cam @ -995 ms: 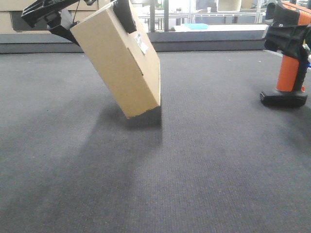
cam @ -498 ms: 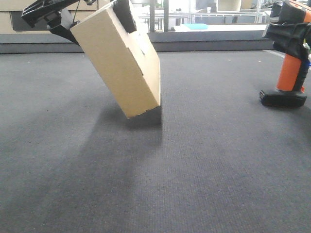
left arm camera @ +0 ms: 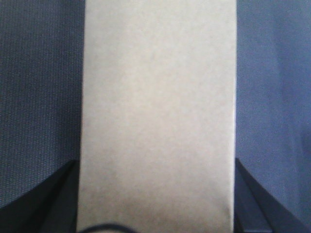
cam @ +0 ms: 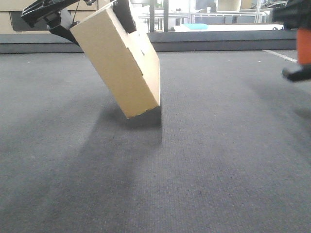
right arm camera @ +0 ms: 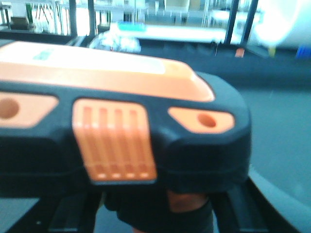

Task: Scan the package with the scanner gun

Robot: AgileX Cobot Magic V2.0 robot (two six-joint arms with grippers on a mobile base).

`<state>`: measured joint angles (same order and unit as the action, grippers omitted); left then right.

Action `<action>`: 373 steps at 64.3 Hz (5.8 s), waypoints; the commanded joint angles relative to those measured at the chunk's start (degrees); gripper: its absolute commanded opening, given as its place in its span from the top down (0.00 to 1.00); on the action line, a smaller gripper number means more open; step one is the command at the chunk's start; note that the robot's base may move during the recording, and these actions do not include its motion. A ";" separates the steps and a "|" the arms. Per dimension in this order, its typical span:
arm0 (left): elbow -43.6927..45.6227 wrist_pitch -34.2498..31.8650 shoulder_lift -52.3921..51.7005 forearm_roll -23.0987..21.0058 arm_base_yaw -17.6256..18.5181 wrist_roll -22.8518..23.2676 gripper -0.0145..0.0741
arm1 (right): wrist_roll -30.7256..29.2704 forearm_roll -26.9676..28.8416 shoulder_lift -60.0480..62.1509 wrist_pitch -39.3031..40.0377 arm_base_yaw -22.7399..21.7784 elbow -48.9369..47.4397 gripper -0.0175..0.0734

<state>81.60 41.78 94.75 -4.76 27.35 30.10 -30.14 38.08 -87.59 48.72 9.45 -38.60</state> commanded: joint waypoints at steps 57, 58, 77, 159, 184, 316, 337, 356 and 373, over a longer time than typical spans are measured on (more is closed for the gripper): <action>0.17 0.02 -0.67 -1.13 -0.28 -0.07 0.96 | -26.67 -0.85 4.09 3.19 -0.06 -0.29 0.98; 0.17 0.14 -0.67 -1.13 -0.28 -0.07 0.96 | -27.18 -0.85 4.09 3.19 -0.06 -0.29 0.98; 0.28 2.55 -0.67 -1.13 -0.28 -0.07 0.96 | -28.41 -1.00 4.09 3.07 -0.06 -0.29 0.99; 0.28 5.90 -1.62 -9.16 -5.25 -8.83 0.96 | -5.74 1.41 3.87 1.17 0.83 -0.29 0.99; 0.28 11.59 -2.96 -9.16 -15.35 -18.02 0.96 | 22.99 -11.73 -2.45 4.92 -4.75 -0.29 0.99; 0.17 11.38 -2.86 -8.17 -16.82 -18.12 0.96 | 29.06 -16.70 -14.40 14.34 -4.75 -0.29 0.58; 0.17 11.38 -2.86 -8.17 -16.82 -18.12 0.96 | 29.06 -16.70 -14.40 8.49 -4.75 -0.29 0.20; 0.17 11.38 -2.86 -8.17 -16.82 -18.12 0.96 | 29.06 -17.35 -13.83 5.80 -4.75 1.01 0.19; 0.17 11.38 -2.86 -7.16 -16.81 -18.12 0.96 | 29.06 -18.87 -6.27 6.08 -4.75 7.93 0.19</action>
<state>81.60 53.98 92.60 -12.45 10.64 11.98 -1.11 19.78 -97.02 53.60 4.90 -33.19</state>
